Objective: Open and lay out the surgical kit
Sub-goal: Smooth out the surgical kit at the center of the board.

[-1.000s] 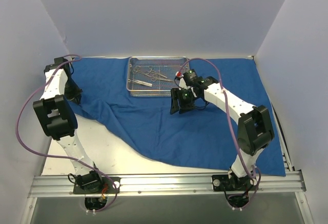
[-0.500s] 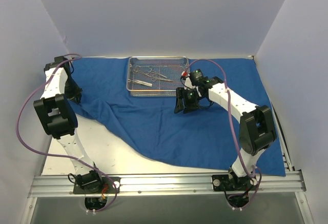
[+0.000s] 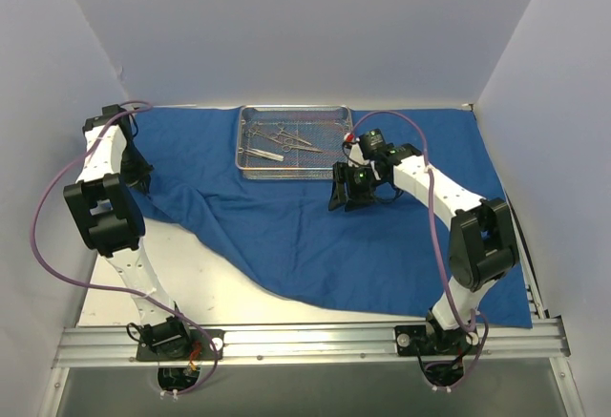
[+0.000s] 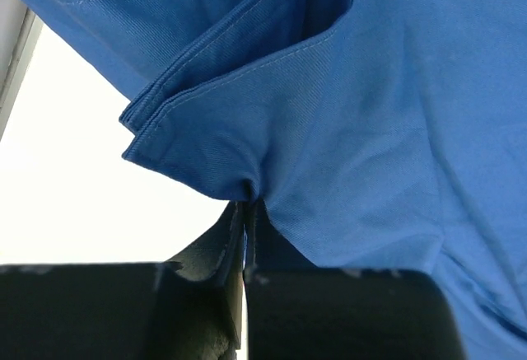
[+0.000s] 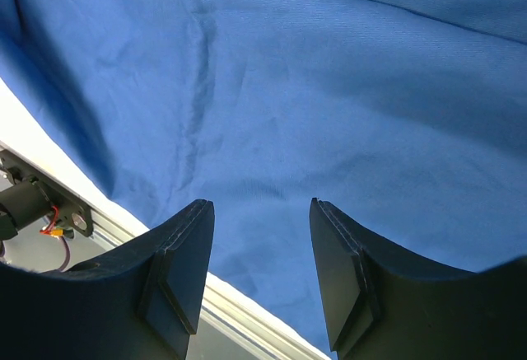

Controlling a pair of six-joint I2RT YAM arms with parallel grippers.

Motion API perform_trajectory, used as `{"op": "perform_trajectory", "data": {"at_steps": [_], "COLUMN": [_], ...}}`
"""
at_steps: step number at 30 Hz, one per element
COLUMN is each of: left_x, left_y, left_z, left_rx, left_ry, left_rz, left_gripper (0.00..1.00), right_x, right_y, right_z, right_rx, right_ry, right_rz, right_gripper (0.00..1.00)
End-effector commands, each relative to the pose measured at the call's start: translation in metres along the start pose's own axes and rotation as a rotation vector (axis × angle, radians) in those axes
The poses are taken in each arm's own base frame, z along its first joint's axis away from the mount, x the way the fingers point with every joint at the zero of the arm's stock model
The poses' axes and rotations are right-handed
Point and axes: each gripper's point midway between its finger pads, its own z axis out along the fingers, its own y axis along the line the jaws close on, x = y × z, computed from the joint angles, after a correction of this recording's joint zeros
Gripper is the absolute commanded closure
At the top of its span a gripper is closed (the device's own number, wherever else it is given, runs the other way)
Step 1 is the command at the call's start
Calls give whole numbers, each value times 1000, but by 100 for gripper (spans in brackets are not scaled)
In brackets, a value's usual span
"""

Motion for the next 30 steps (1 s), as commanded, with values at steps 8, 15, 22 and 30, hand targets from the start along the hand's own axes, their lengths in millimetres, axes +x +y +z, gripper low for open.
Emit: {"op": "perform_trajectory", "data": {"at_steps": [8,15,22,30], "left_x": [32,101,132,155], "left_y": [38,66,110,164], "left_z": [-25,-59,-89,-92], "left_rx": [-138,-119,-112,-260], "left_ry": [66,117,98,124], "left_rz": [-91,-216,-332,-442], "left_gripper": [98,98,98,98], "right_x": [-9,-24,-21,-10], "right_y": [1,-1,13,31], "right_z": [-17,-17,-3,10], "right_rx": [-23,-38,-67,-99], "right_ry": [-23,-15,31,71], "right_rz": [-17,-2,7,-18], "right_gripper": [50,50,50,49]}}
